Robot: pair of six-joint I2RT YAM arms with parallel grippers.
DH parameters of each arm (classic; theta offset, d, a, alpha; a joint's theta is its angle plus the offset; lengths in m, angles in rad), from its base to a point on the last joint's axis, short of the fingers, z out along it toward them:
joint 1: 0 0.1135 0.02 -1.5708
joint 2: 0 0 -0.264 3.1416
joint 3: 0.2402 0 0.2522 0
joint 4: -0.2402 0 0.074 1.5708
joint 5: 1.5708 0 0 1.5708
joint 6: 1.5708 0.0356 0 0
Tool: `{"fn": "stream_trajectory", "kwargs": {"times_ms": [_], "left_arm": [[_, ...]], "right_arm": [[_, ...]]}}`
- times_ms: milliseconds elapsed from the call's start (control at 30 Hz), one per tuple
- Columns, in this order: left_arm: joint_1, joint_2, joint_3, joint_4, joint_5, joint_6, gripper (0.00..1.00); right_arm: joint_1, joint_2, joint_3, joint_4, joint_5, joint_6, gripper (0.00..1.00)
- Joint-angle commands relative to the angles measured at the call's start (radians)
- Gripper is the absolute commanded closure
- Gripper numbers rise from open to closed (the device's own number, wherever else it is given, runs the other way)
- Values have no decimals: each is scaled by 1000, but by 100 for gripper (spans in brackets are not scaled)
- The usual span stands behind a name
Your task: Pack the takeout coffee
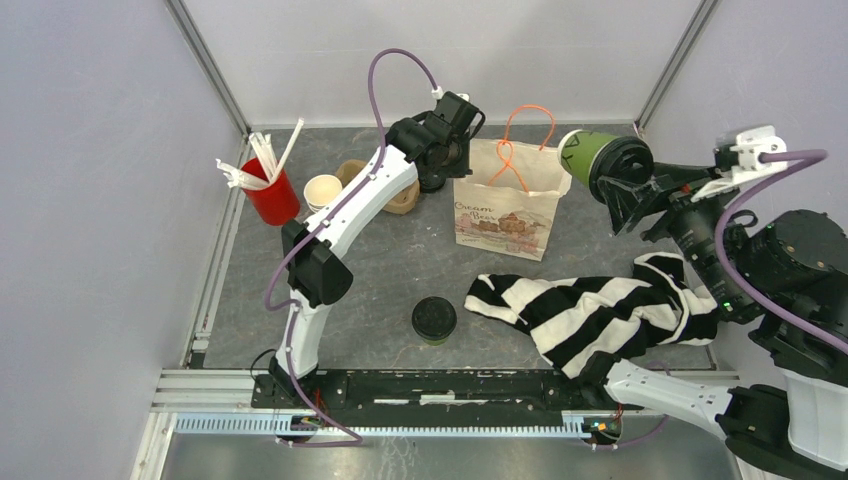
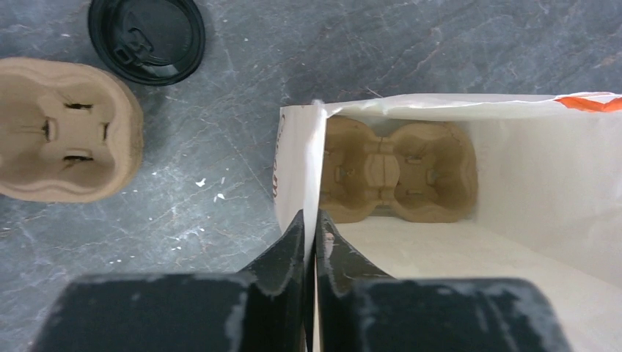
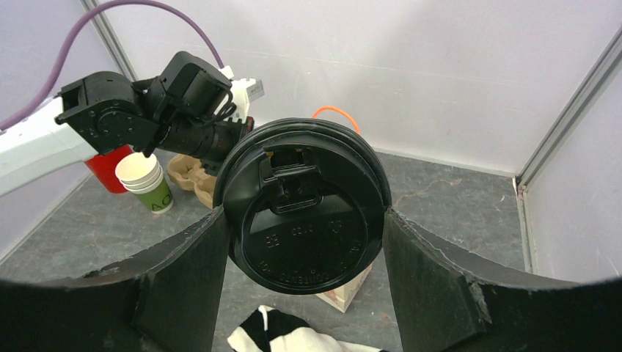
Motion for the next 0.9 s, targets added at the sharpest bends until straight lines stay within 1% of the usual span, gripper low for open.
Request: {"fn": "stream_trajectory", "kwargs": {"times_ms": [0,67,233,367,467,633,733,867], "left_arm": [[2,-106,-28,-20,-91,42,95],[2,-166,-87,-20,-124,35,98],[2,-310,-245,12,-163,31,98],[2,-410,-357,31,-176,19,98],[2,-512,-493,105,-189,27,98],[2,-686,-720,286,-239,64,98],[2,-754,-825,381,-262,92,98],[2,-813,-909,480,-289,122,98]], "right_arm": [[-1,43,25,-18,-4,-15,29],[-1,65,30,-24,-14,-16,29],[-1,138,45,-48,-76,-21,30],[0,184,47,-33,-133,-27,31],[-1,206,46,-13,-171,-48,31],[0,219,13,15,-251,-83,30],[-1,226,1,28,-349,-133,31],[0,233,7,29,-472,-150,32]]}}
